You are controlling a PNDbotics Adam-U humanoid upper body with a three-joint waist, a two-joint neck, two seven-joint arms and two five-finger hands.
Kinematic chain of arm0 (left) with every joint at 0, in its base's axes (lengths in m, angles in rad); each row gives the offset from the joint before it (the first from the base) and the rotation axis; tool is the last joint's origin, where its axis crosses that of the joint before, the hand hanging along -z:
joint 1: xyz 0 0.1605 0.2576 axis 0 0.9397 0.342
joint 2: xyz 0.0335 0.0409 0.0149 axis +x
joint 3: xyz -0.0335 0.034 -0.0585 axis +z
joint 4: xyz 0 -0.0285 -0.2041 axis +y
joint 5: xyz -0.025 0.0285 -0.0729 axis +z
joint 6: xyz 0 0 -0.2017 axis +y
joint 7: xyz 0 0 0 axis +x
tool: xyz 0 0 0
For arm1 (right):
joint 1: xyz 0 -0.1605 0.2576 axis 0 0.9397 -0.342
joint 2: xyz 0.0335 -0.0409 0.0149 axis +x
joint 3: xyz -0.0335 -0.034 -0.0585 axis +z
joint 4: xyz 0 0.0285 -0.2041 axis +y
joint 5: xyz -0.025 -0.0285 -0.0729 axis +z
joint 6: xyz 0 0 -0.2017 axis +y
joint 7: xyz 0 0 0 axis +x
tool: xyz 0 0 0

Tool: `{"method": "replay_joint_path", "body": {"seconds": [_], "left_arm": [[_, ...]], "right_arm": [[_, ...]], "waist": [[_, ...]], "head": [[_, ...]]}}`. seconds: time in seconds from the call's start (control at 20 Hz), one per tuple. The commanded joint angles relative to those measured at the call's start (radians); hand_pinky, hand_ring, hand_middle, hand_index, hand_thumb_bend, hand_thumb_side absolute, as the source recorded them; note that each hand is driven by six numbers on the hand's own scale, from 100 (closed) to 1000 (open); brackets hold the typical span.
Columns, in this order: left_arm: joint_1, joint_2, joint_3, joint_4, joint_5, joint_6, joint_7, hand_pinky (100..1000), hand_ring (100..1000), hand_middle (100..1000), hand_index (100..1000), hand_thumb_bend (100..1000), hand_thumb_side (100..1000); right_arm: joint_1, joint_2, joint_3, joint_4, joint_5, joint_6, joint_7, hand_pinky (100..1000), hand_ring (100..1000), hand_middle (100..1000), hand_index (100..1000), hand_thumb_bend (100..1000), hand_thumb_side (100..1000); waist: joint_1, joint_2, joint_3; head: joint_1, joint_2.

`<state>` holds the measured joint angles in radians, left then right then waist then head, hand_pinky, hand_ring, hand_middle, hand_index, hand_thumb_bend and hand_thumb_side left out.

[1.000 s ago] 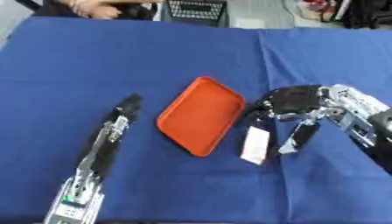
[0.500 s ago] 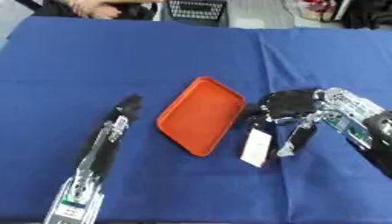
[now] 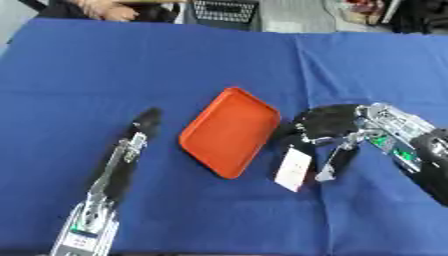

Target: Pick up objects on the table and place them in the box.

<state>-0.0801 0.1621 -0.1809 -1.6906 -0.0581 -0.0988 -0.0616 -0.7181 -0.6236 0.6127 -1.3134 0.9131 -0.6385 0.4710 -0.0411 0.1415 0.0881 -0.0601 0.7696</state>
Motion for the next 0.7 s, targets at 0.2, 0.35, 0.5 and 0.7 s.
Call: {"method": "replay_joint_path", "body": {"seconds": [0.2,0.35,0.5,0.7], "left_arm": [[-0.008,0.013,-0.004,-0.014,-0.002,-0.003,-0.004,1000,1000,1000,1000,196,1000],[-0.008,0.013,-0.004,-0.014,-0.002,-0.003,-0.005,1000,1000,1000,1000,196,1000],[-0.008,0.012,-0.004,-0.013,-0.002,-0.003,-0.005,1000,1000,1000,1000,196,1000],[-0.008,0.012,-0.004,-0.013,-0.003,-0.003,-0.005,1000,1000,1000,1000,196,1000]], "right_arm": [[-0.017,-0.011,-0.005,-0.014,-0.003,-0.269,0.265,820,857,905,804,436,506],[-0.017,-0.011,-0.004,-0.017,-0.01,-0.269,0.266,818,855,902,771,422,501],[-0.017,-0.012,-0.006,-0.022,-0.019,-0.269,0.269,818,855,900,758,416,500],[-0.012,-0.019,-0.009,-0.032,-0.028,-0.269,0.273,818,855,900,751,411,499]], "waist": [[0.001,-0.017,0.001],[0.001,-0.017,0.001],[0.001,-0.017,0.001],[0.001,-0.017,0.001]], "head": [[0.004,0.0],[0.004,0.0],[0.005,0.0],[0.006,0.0]]}}
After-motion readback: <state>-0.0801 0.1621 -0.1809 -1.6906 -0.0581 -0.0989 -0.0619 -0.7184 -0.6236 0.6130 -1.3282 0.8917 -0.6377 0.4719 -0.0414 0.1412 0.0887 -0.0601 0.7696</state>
